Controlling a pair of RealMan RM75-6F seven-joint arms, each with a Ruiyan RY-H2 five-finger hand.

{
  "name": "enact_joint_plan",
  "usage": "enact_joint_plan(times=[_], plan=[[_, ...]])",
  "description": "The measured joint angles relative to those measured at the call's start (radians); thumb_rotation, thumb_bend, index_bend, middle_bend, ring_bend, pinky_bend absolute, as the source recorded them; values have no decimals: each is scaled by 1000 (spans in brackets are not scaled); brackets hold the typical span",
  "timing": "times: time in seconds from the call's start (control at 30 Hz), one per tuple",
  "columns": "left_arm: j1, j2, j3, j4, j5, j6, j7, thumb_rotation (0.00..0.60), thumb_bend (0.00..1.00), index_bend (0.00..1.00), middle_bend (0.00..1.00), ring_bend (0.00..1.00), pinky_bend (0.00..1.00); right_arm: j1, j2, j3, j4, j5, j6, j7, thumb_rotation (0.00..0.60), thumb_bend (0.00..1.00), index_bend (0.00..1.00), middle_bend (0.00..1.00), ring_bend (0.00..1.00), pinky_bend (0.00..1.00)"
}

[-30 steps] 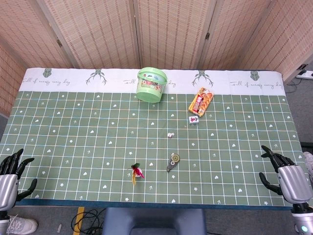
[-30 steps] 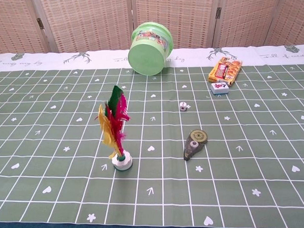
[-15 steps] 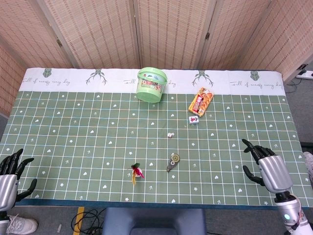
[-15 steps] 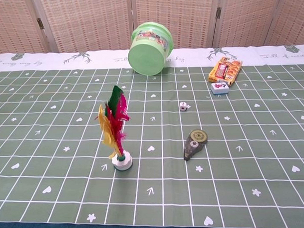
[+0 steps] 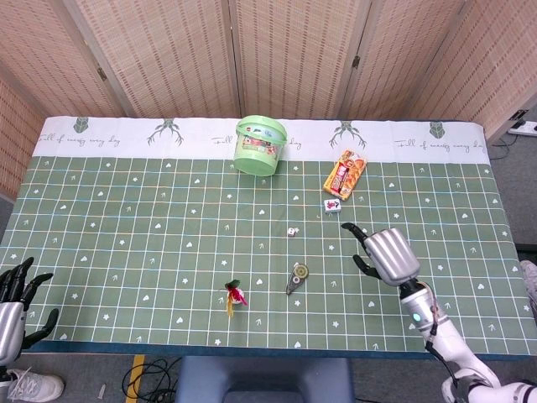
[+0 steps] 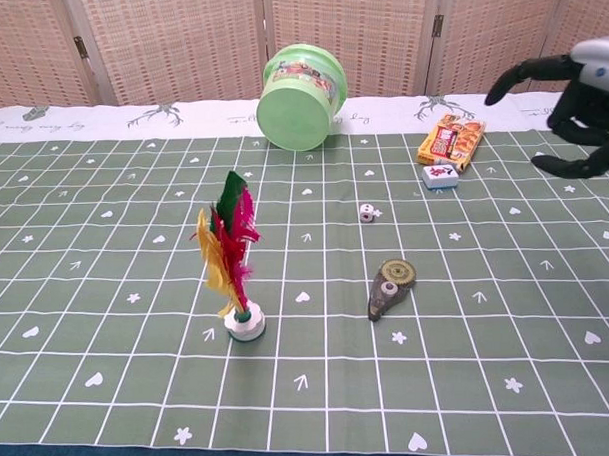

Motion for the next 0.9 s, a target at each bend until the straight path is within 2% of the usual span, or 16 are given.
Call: enact_joint_plan(times=[0.2,0.33,0.57,0.9], plan=[[10,3,3,8,-7,5,-12,600,386,244,17,25,92,123,-85,57,66,168,-127,-91,600,291,280,947,976,979],[15,4,3,12,-11,7,-21,600,386,244,17,25,92,197,-145,77,129,273,-195,-157,600,233,294,954,984,981],[18,13,0,11,-11,11,-23,600,386,244,17,25,92,318,-260,83,263,413,-270,-263,600,215,350,968,999,984],[29,16,0,20,-24,13,-30,600,386,243,17,25,92,437,-382,78,427,563,-321,-329,600,256,395,972,1000,986]])
